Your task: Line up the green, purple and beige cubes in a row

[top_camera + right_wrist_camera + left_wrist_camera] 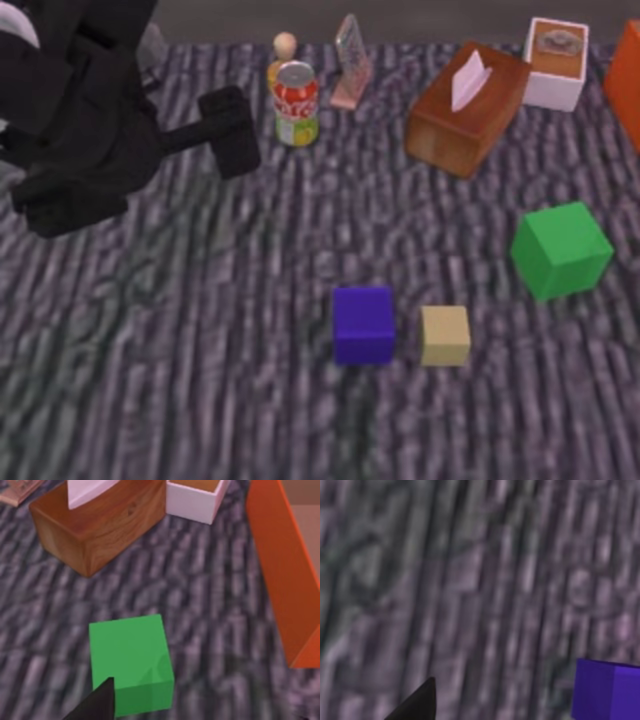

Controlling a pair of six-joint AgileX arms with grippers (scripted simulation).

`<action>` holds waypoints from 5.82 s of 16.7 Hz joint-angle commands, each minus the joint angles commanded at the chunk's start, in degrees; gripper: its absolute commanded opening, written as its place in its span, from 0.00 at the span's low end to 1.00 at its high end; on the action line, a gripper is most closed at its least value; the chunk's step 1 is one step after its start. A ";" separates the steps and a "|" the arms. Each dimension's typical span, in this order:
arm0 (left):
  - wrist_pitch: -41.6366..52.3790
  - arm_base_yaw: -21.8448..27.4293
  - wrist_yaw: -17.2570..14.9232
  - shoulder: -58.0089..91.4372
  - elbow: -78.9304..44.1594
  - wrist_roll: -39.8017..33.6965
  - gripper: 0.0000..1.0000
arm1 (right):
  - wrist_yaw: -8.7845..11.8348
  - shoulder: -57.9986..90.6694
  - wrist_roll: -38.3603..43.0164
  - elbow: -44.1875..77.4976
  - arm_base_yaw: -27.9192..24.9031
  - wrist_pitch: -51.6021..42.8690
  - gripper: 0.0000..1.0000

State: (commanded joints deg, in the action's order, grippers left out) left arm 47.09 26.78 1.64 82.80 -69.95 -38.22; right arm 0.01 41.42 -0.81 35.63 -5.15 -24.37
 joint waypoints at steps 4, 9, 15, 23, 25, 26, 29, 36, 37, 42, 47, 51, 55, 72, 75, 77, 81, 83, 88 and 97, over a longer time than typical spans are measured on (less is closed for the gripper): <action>-12.63 -9.55 -0.09 -25.91 22.83 8.31 1.00 | -0.26 25.66 -0.68 17.83 -2.27 -13.30 1.00; -27.90 -19.38 -0.51 -54.22 48.17 20.97 1.00 | -0.43 52.60 -1.31 38.04 -4.92 -28.31 1.00; -42.72 -26.37 -1.34 -76.58 65.94 34.24 1.00 | -0.25 73.55 -1.66 56.52 -7.13 -39.93 1.00; -47.09 -27.93 -1.64 -82.80 69.95 38.22 1.00 | -0.13 78.76 -1.74 61.59 -7.70 -42.66 1.00; -47.09 -27.93 -1.64 -82.80 69.95 38.22 1.00 | -0.14 78.89 -1.76 61.48 -7.43 -42.46 1.00; -47.09 -27.93 -1.64 -82.80 69.95 38.22 1.00 | -0.14 79.13 -1.81 60.89 -7.51 -41.70 1.00; -47.09 -27.93 -1.64 -82.80 69.95 38.22 1.00 | -0.15 80.99 -1.78 57.29 -7.64 -36.13 1.00; -47.09 -27.93 -1.64 -82.80 69.95 38.22 1.00 | -0.19 85.06 -1.56 50.18 -7.80 -24.96 1.00; -47.09 -27.93 -1.64 -82.80 69.95 38.22 1.00 | -0.19 85.06 -1.56 50.18 -7.80 -24.96 1.00; -47.09 -27.93 -1.64 -82.80 69.95 38.22 1.00 | -0.19 85.06 -1.56 50.18 -7.80 -24.96 0.77; -47.09 -27.93 -1.64 -82.80 69.95 38.22 1.00 | -0.19 85.06 -1.56 50.18 -7.80 -24.96 0.40; -47.09 -27.93 -1.64 -82.80 69.95 38.22 1.00 | -0.19 85.06 -1.56 50.18 -7.80 -24.96 0.10; -47.09 -27.93 -1.64 -82.80 69.95 38.22 1.00 | -0.19 85.06 -1.56 50.18 -7.80 -24.96 0.00; -47.09 -27.93 -1.64 -82.80 69.95 38.22 1.00 | -0.12 79.38 -1.62 58.66 -8.16 -38.76 0.00; -47.09 -27.93 -1.64 -82.80 69.95 38.22 1.00 | -0.10 79.69 -1.40 58.65 -7.95 -38.69 0.00; -47.09 -27.93 -1.64 -82.80 69.95 38.22 1.00 | -0.12 81.14 0.51 60.59 -9.54 -39.89 0.00; -47.09 -27.93 -1.64 -82.80 69.95 38.22 1.00 | -0.24 88.15 10.79 71.86 -17.03 -45.90 0.00; -47.09 -27.93 -1.64 -82.80 69.95 38.22 1.00 | -0.30 92.77 18.12 80.66 -22.08 -49.99 0.00; -47.09 -27.93 -1.64 -82.80 69.95 38.22 1.00 | -0.41 103.96 38.36 103.96 -35.58 -60.37 0.00; -47.09 -27.93 -1.64 -82.80 69.95 38.22 1.00 | -0.82 111.25 53.36 119.25 -46.45 -67.60 0.00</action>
State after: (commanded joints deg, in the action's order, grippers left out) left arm 0.00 -1.15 0.00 0.00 0.00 0.00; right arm -0.82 152.66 52.56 154.88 -51.60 -91.97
